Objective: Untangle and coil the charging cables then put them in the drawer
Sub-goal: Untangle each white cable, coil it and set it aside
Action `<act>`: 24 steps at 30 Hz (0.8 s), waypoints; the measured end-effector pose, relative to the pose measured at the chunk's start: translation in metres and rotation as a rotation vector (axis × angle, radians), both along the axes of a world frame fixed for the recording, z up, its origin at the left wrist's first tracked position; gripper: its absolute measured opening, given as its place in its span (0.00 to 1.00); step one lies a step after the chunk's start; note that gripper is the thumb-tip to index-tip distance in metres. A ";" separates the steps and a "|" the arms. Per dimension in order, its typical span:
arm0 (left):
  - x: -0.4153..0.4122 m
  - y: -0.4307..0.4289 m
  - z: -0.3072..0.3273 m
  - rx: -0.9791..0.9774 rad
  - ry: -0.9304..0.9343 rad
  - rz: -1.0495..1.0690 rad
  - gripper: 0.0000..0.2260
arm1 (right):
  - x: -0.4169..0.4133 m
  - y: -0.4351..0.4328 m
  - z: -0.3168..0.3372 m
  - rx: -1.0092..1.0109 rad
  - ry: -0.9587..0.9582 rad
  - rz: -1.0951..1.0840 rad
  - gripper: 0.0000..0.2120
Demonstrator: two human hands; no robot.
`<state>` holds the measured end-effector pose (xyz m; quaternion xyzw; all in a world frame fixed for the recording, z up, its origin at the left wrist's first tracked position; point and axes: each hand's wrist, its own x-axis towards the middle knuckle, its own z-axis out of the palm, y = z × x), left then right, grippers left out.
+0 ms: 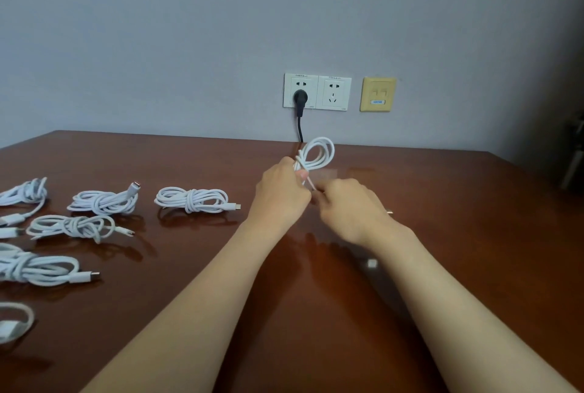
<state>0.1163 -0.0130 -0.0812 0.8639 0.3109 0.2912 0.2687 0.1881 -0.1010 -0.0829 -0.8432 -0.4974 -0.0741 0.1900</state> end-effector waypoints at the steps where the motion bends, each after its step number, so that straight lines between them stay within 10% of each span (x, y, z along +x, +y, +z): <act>1: 0.000 0.002 0.000 -0.001 0.016 0.026 0.04 | -0.004 -0.001 0.002 -0.034 -0.056 0.021 0.12; 10: -0.004 0.004 -0.003 0.104 0.189 -0.099 0.07 | -0.004 -0.016 0.017 0.101 -0.193 0.098 0.10; 24: -0.002 -0.008 -0.004 -0.099 0.025 -0.569 0.13 | 0.042 -0.035 0.010 0.538 0.879 0.089 0.10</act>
